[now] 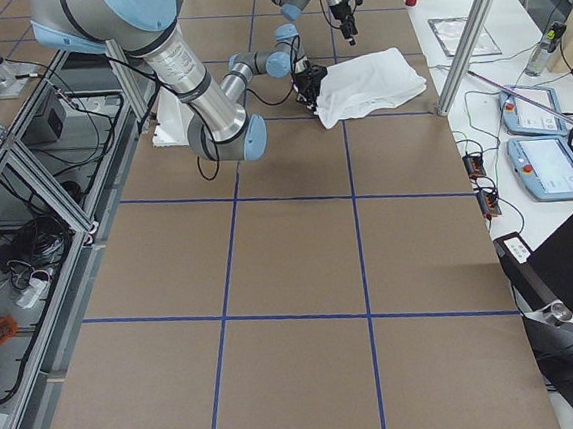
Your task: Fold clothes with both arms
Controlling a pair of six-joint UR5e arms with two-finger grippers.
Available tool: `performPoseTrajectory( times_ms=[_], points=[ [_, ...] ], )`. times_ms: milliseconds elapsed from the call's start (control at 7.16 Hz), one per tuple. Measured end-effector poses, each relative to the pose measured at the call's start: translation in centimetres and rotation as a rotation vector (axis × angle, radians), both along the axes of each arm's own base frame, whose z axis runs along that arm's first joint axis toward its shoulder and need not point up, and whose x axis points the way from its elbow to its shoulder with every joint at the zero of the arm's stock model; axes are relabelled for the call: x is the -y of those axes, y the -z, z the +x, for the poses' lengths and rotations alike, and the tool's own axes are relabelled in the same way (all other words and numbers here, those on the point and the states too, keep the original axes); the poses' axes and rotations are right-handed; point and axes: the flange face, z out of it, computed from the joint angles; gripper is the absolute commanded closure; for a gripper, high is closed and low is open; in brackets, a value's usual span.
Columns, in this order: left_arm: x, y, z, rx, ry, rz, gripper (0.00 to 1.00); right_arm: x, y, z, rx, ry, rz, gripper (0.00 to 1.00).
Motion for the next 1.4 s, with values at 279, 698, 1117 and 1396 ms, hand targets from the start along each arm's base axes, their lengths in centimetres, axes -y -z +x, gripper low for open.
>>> performPoseTrajectory(
  times_ms=[279, 698, 1117, 1396],
  points=[
    [-9.6, 0.9, 4.6, -0.132, 0.024, -0.138, 0.07, 0.0, 0.1, 0.3, 0.003, -0.002, 0.005, 1.00],
    [-20.0, 1.3, 11.2, -0.264, 0.133, -0.363, 0.37, -0.1, 0.5, 0.7, 0.014, -0.003, 0.010, 1.00],
    [-21.1, 0.4, 12.1, -0.265, 0.161, -0.411, 0.96, -0.3, 0.2, 1.2, 0.017, -0.002, 0.010, 1.00],
    [-21.1, 0.6, 12.1, -0.279, 0.173, -0.429, 1.00, -0.4, -0.2, 1.3, 0.014, -0.002, 0.010, 1.00]
  ],
)
